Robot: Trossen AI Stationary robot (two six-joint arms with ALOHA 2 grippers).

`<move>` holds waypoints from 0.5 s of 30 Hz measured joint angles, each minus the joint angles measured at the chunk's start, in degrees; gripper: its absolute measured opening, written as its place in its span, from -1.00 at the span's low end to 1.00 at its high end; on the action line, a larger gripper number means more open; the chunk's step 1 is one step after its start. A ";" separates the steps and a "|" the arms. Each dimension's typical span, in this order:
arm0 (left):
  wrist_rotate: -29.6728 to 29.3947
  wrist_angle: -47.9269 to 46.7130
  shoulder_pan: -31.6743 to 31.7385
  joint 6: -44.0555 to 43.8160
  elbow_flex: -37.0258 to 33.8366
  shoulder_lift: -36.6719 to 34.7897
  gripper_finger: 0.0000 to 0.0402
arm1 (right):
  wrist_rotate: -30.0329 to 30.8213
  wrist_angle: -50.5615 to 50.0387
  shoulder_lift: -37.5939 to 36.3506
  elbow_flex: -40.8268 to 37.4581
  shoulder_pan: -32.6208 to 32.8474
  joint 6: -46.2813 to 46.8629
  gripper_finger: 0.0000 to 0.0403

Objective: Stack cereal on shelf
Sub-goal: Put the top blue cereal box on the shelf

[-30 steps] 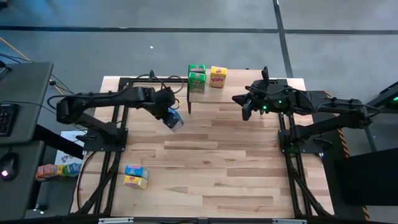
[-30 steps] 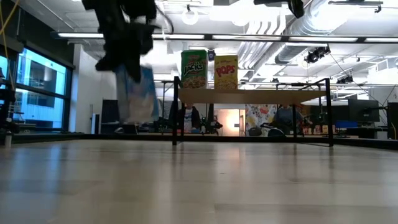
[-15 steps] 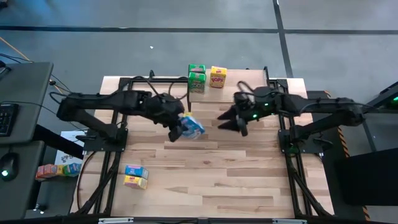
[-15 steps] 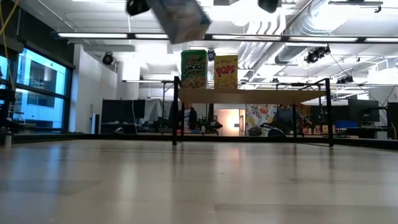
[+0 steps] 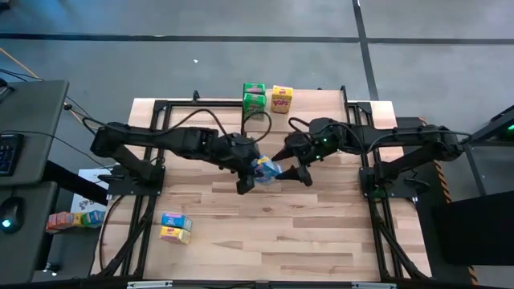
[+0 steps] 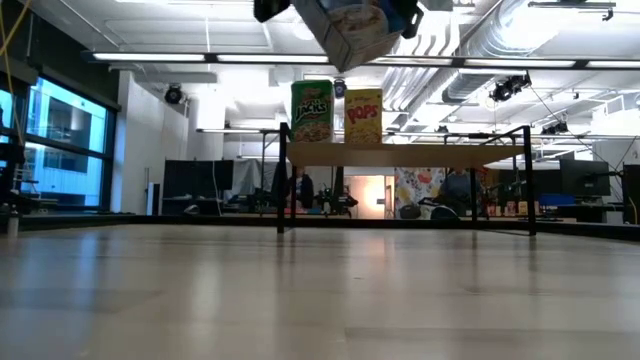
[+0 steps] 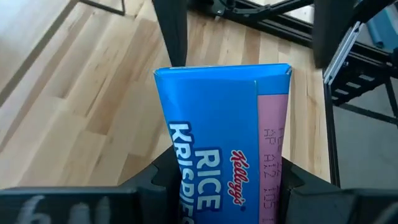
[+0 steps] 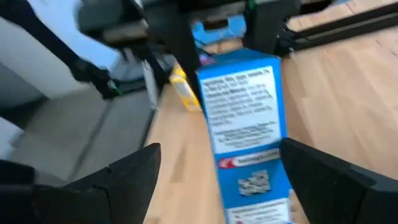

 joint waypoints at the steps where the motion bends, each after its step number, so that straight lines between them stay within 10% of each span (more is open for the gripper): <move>1: 0.01 0.25 -0.12 0.43 0.01 0.22 -0.39 | 0.73 -1.13 0.00 0.00 0.04 -1.10 0.64; 15: 0.40 7.55 0.90 10.04 0.01 0.86 -0.39 | 0.36 -7.61 0.02 -0.01 1.65 -4.08 0.60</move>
